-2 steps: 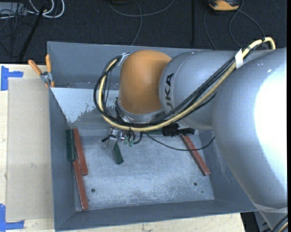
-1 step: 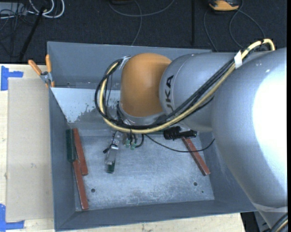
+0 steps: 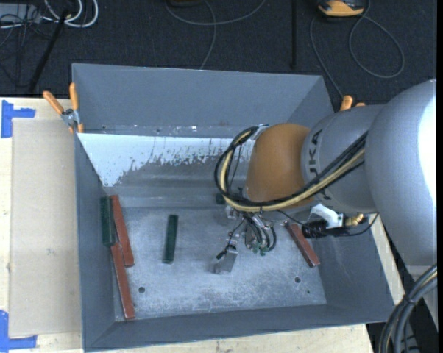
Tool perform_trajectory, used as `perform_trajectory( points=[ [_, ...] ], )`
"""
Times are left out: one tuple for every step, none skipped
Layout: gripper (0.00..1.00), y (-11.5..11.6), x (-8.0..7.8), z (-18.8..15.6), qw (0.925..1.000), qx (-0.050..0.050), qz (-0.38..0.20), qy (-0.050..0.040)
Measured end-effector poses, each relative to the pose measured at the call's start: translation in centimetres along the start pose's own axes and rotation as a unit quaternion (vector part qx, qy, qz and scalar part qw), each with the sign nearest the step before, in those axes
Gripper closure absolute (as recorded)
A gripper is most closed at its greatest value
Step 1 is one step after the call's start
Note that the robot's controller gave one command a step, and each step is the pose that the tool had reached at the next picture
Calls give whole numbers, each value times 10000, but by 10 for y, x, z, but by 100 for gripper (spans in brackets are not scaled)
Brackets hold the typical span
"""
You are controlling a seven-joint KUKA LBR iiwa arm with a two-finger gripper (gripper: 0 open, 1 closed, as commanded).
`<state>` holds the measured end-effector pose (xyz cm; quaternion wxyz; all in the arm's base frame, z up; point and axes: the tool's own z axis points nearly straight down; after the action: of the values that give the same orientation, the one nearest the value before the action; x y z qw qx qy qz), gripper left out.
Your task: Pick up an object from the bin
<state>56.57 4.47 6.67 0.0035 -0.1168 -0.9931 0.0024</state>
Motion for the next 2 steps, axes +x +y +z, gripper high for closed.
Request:
perform_trajectory(
  points=[
    [0, 64, 1, -5, 9958, -38, -916, -45],
    [0, 117, -9, -4, 9829, -32, -1843, -49]
  ],
)
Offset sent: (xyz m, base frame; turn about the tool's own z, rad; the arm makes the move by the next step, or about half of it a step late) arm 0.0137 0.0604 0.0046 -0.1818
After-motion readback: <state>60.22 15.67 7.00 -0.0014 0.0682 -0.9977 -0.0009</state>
